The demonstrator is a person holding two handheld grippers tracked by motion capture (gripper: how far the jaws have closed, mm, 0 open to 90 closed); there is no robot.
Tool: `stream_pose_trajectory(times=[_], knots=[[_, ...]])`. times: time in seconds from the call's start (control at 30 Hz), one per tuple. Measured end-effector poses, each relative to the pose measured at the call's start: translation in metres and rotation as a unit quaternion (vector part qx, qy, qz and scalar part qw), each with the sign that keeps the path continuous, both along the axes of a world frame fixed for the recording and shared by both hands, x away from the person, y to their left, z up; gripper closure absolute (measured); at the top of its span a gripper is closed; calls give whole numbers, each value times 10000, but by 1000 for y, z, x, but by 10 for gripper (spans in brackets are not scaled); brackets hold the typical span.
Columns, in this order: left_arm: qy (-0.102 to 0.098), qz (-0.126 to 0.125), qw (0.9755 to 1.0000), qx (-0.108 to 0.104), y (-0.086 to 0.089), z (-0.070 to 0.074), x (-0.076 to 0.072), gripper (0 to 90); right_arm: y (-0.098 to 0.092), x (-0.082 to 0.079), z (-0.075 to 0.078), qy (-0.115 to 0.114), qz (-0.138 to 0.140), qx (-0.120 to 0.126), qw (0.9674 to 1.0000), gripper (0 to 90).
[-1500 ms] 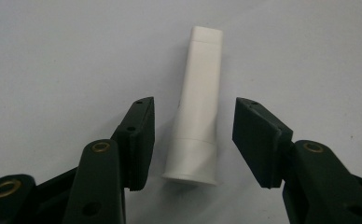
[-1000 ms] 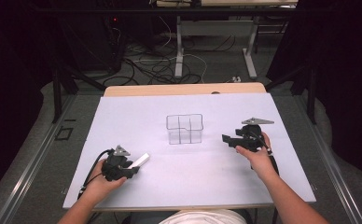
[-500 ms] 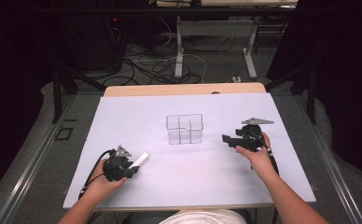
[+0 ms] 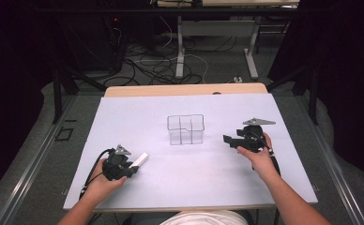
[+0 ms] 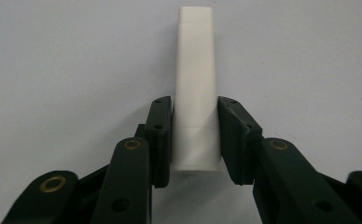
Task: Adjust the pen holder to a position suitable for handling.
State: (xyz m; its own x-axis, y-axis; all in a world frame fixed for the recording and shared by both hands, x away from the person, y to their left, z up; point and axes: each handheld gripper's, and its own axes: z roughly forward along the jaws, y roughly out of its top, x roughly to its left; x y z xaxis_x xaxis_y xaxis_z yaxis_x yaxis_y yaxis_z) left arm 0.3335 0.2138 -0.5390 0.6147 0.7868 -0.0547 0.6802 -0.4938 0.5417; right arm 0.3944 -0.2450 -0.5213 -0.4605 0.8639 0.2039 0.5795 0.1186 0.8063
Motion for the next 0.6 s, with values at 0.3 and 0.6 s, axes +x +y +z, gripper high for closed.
stream_pose_trajectory(times=[0.3,0.6], knots=[[87,30,9996,-257,4,14,2,675,4,-2,10,-200,250,-181,9993,254],[182,13,9988,-455,-2,30,4,675,19,-8,17,-376,619,-412,9965,222]])
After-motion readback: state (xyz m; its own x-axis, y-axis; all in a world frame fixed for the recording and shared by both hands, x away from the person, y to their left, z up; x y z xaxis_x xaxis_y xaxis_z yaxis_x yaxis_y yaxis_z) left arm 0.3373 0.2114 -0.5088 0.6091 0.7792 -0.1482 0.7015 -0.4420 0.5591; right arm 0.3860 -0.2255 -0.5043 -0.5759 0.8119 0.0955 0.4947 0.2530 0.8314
